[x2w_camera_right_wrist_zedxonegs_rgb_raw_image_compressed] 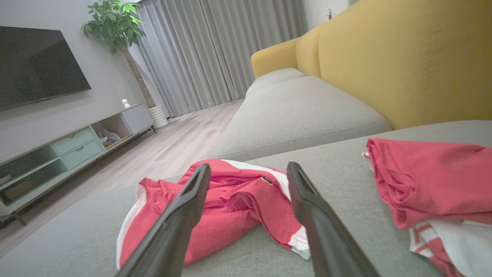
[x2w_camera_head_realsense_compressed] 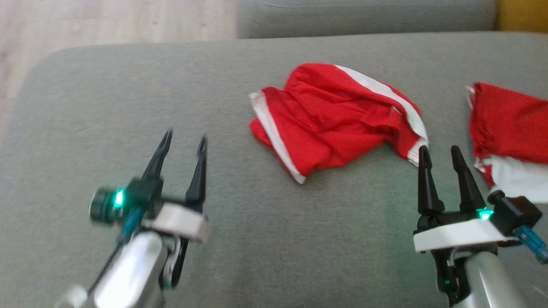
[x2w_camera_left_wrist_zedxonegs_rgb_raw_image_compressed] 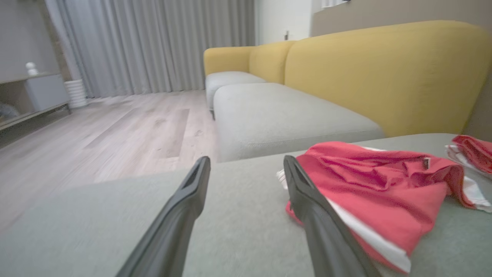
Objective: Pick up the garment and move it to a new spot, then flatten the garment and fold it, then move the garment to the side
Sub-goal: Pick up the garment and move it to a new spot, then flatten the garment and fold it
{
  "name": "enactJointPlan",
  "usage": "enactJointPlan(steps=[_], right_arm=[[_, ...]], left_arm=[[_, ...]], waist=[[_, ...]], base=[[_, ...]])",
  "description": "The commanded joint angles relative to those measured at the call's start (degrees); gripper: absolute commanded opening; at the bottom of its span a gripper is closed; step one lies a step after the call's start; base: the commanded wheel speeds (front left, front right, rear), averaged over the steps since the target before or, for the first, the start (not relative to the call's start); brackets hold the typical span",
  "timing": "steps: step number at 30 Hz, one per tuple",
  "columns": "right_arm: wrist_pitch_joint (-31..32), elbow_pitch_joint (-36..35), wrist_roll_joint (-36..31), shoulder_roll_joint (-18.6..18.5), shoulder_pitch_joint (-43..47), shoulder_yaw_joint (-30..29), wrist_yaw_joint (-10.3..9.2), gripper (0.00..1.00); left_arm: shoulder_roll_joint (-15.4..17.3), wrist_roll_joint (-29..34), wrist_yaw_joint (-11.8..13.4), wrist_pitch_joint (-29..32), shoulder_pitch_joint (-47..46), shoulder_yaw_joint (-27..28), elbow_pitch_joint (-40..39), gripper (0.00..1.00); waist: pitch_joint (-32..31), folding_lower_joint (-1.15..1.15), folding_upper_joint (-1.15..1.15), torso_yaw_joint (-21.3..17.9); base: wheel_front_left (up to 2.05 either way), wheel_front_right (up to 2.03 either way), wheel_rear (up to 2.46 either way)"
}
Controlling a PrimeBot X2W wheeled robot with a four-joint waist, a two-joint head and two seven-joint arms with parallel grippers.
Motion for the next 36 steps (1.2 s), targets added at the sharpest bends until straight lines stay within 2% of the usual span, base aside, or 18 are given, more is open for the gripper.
enactJointPlan(steps=[1, 5, 10, 15, 22, 26, 34, 36], right_arm=[[-0.6, -1.5, -0.7, -0.2, -0.3, 1.2, -0.05, 1.00], [-0.6, -0.8, -1.3, -0.2, 0.3, 1.1, -0.05, 1.00], [0.2, -0.9, -3.4, -0.2, -0.9, 0.9, -0.05, 1.00], [5.3, -1.8, -7.8, -0.6, -5.6, 2.1, -0.05, 1.00], [17.9, 2.8, -12.3, -6.4, -16.5, 9.0, -0.05, 1.00], [23.7, 6.9, -11.8, -8.7, -23.2, 12.5, -0.05, 1.00], [28.5, 16.2, -8.2, -12.2, -31.7, 18.0, -0.05, 1.00], [29.2, 18.5, -9.1, -13.6, -33.2, 20.3, -0.05, 1.00]], left_arm=[[0.9, -0.7, 1.0, -1.0, 0.8, 3.1, -1.9, 1.00], [-0.7, -2.1, 1.4, -1.5, 6.0, 4.5, -2.7, 1.00], [-2.1, -1.5, 0.8, -1.5, 7.2, 5.6, -4.4, 1.00], [-3.5, 0.4, -0.3, -1.6, 5.8, 6.5, -5.5, 1.00], [-6.5, 1.7, -2.5, -1.6, 4.2, 8.1, -4.6, 1.00], [-8.0, 2.7, -3.9, -1.6, 3.7, 8.4, -3.4, 1.00], [-9.9, 3.8, -5.8, -1.6, 2.9, 9.1, -1.9, 1.00], [-10.1, 4.1, -6.0, -1.6, 2.9, 9.2, -1.7, 1.00]], waist=[[-1.5, 0.01, 0.00, 2.7], [-1.4, 0.01, 0.00, 4.4], [-0.3, 0.01, 0.00, 6.3], [2.8, 0.01, 0.00, 8.9], [7.0, 0.01, 0.00, 12.8], [8.4, 0.01, 0.00, 15.2], [9.5, 0.01, 0.00, 19.4], [9.4, 0.01, 0.00, 20.0]], base=[[0.00, 0.00, 0.00], [0.00, 0.00, 0.00], [0.00, 0.00, 0.00], [0.00, 0.00, 0.00], [0.00, 0.00, 0.00], [0.00, 0.00, 0.00], [0.00, 0.00, 0.00], [0.00, 0.00, 0.00]])
